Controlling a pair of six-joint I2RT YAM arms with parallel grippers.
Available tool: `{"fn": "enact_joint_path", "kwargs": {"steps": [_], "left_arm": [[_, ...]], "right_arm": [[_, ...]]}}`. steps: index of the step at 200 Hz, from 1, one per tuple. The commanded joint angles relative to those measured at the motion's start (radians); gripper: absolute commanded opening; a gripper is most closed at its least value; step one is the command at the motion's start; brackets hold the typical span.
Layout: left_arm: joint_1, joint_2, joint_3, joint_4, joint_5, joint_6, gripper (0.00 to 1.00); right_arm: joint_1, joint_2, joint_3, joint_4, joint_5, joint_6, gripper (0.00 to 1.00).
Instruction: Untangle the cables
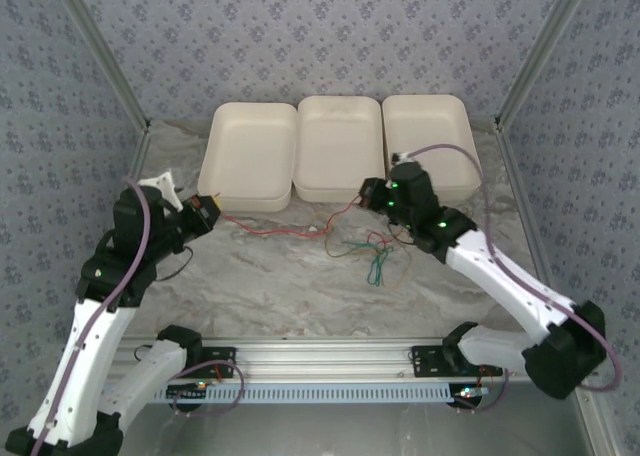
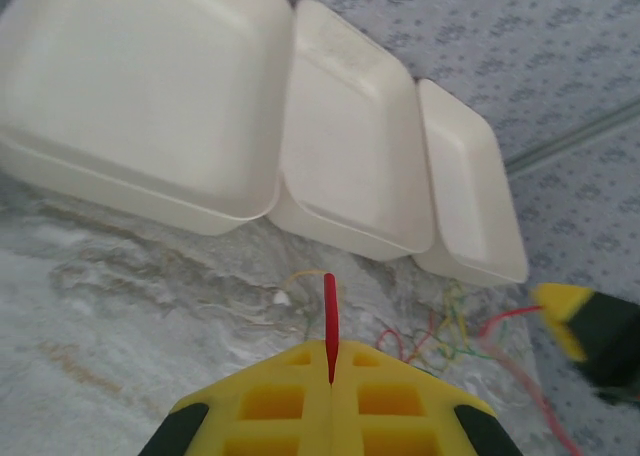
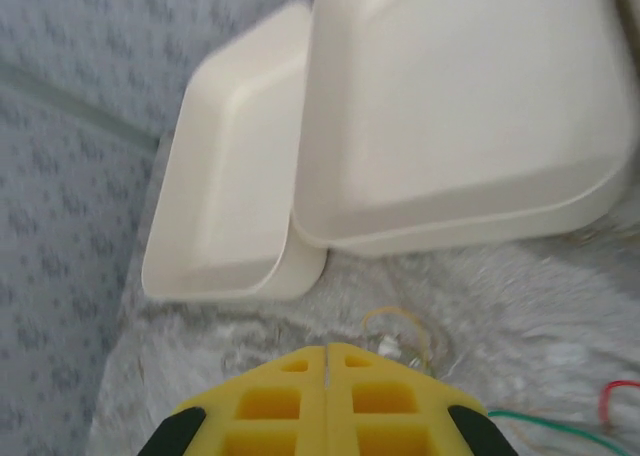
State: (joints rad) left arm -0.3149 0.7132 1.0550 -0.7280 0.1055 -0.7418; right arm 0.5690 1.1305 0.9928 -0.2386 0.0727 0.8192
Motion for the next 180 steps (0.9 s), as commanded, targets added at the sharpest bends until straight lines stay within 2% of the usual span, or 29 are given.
{"fn": "enact_joint_path", "kwargs": {"steps": [1, 26, 50, 72, 115, 148, 180], "left_arm": [[0.011, -0.088, -0.113, -0.065, -0.153, -0.141, 0.0], [0.011, -0.182, -0.295, 0.006, -0.177, -0.319, 0.0], [0.011, -0.263, -0.456, 0.114, -0.151, -0.478, 0.0], [0.01, -0.302, -0.541, 0.143, -0.13, -0.569, 0.0], [0.008, -0.398, -0.691, 0.242, -0.062, -0.777, 0.0], [0.008, -0.444, -0.728, 0.219, -0.07, -0.924, 0.0], [0.002, -0.464, -0.788, 0.267, -0.063, -1.089, 0.0]], "right_arm": [[-0.107, -0.132, 0.051, -0.117, 0.027, 0.041, 0.0], [-0.207, -0.228, 0.081, -0.151, -0.012, 0.085, 0.0], [-0.257, -0.287, 0.086, -0.124, -0.037, 0.14, 0.0], [-0.294, -0.323, 0.075, -0.062, -0.051, 0.192, 0.0], [-0.313, -0.343, 0.012, 0.163, -0.066, 0.31, 0.0], [-0.314, -0.327, -0.019, 0.292, -0.038, 0.397, 0.0], [-0.315, -0.327, -0.055, 0.396, 0.004, 0.471, 0.0]]}}
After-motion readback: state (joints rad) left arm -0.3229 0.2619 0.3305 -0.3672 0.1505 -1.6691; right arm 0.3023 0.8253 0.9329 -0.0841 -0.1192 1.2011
